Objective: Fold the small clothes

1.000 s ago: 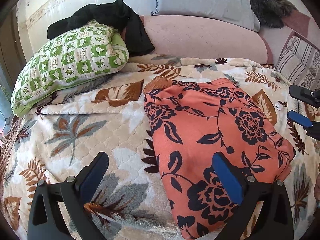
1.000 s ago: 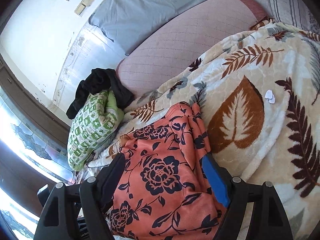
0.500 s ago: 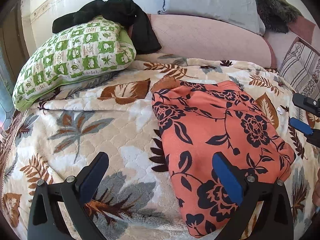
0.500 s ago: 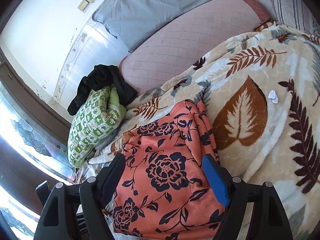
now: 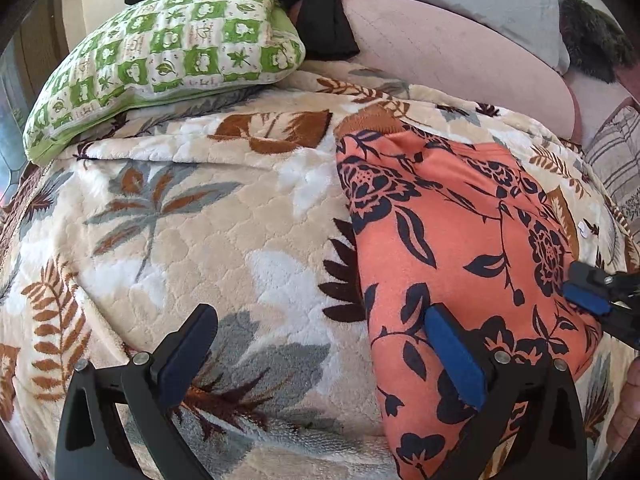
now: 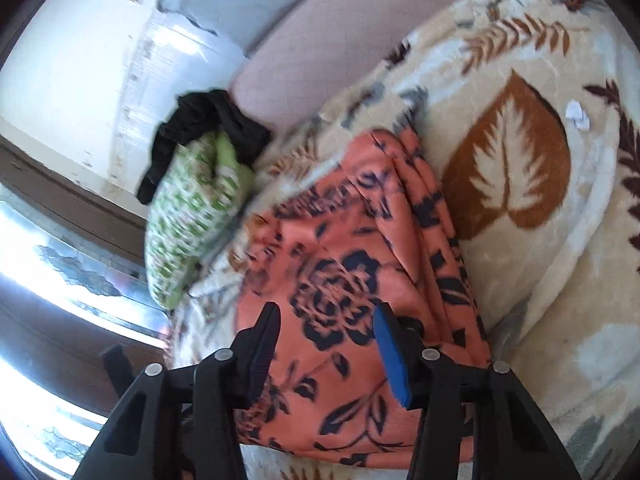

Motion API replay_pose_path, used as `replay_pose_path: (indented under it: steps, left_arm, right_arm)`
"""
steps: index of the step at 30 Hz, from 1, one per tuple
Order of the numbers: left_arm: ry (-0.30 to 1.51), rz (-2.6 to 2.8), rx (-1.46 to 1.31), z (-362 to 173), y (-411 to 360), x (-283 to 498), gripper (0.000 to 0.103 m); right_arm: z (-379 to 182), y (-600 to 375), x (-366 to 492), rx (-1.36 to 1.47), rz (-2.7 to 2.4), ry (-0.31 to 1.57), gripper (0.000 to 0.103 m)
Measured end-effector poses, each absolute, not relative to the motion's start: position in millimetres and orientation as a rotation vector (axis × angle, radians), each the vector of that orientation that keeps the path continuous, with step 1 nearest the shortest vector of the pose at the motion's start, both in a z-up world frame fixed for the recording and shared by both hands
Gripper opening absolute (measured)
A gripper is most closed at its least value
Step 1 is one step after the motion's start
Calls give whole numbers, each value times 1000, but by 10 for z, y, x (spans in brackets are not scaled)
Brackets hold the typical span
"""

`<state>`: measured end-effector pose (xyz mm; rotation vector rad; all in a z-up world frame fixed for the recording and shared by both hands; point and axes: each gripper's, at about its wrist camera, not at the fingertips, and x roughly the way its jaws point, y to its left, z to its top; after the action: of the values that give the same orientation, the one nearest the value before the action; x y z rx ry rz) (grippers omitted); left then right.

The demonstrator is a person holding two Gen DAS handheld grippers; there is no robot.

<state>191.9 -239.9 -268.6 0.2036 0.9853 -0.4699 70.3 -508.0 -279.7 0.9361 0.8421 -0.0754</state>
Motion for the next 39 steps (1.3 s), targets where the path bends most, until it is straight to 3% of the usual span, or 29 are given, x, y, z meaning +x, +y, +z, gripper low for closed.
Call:
replay_pose_path:
  steps: [1, 2, 7, 14, 18, 21, 26, 30, 33, 39]
  left_arm:
    - [986, -476, 221, -2689, -2428, 1907, 103]
    - [975, -475, 230, -2672, -2438, 1894, 103]
    - [969, -493, 230, -2620, -2438, 1894, 103]
    - [1093, -679, -12, -2610, -2365, 1949, 103]
    - [1188, -670, 114, -2911, -2560, 1880, 103]
    - [1189, -665, 72, -2840, -2550, 1889, 103]
    - [1072, -594, 149, -2675, -2510, 1894, 103]
    - [1042, -558, 181, -2632, -2479, 1935, 103]
    - [1062, -559, 200, -2675, -2437, 1972, 103]
    - [1117, -571, 140, -2713, -2345, 1996, 103]
  right_arm:
    - [-2904, -5075, 736, 927, -103, 891, 29]
    - [-2920, -5086, 728, 912, -128, 887, 27]
    - [-2767, -5157, 656, 902, -161, 813, 27]
    - [-2628, -5343, 528, 891, -206, 724, 30]
    - [-2814, -5225, 700, 875, -149, 864, 31]
    - [-2828, -5145, 745, 802, -190, 898, 29]
    - [-2571, -5139, 815, 840, -131, 797, 31]
    - [-2623, -5121, 1271, 768, -177, 859, 31]
    - [-2962, -5230, 1678, 781, -247, 1011, 30]
    - [-2551, -5097, 2150, 741, -158, 1020, 31]
